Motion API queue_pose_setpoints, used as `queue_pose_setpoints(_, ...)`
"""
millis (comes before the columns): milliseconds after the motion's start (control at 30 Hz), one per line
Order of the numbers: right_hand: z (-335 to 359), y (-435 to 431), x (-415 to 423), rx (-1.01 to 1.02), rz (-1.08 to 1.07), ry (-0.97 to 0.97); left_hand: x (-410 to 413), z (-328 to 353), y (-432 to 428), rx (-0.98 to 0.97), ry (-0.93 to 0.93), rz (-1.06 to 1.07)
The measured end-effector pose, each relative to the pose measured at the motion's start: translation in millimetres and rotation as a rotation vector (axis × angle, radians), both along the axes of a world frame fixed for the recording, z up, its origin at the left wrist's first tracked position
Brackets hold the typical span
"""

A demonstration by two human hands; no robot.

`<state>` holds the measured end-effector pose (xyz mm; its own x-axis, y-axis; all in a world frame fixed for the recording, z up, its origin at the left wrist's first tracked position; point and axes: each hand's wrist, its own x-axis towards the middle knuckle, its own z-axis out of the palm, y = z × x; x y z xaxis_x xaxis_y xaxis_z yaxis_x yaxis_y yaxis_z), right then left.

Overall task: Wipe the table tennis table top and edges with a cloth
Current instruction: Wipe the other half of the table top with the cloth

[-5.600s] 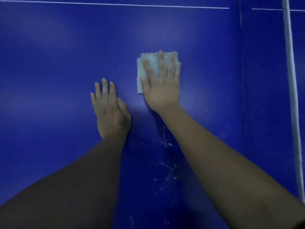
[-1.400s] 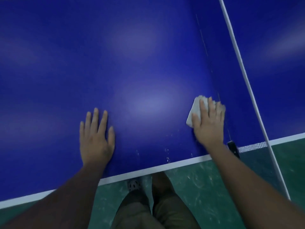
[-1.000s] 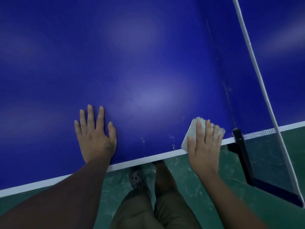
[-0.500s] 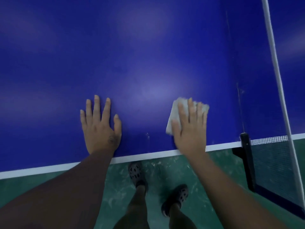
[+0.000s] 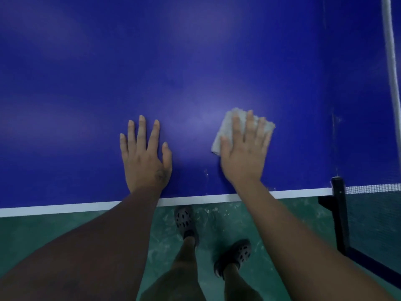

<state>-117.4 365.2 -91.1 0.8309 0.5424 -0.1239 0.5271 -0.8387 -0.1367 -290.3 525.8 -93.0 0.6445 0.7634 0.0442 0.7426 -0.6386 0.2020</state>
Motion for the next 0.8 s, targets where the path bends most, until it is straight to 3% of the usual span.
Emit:
queue_pose_setpoints(133,3,-20,-62,0.010,0.326,0.069,0,0,0,0.006,-0.011,0.004)
queue_pose_setpoints(233,7,-79,-74,0.002,0.435,0.130,1,-1,0,-0.009,-0.013,0.008)
queue_pose_setpoints(400,13,-124,-30,-0.060,0.142,0.112,-1,0,1,0.001,-0.028,0.004)
queue_pose_setpoints(533,5,-56,-23,-0.032,-0.126,0.031,-1,-2,1,0.003,-0.017,-0.001)
queue_pose_setpoints(667,3,11,-74,0.021,0.116,0.017,-1,-3,0,0.006,-0.049,0.003)
queue_pose_setpoints(800,2,-35,-77,0.034,0.354,0.078,0,-4,-1,0.012,-0.065,0.007)
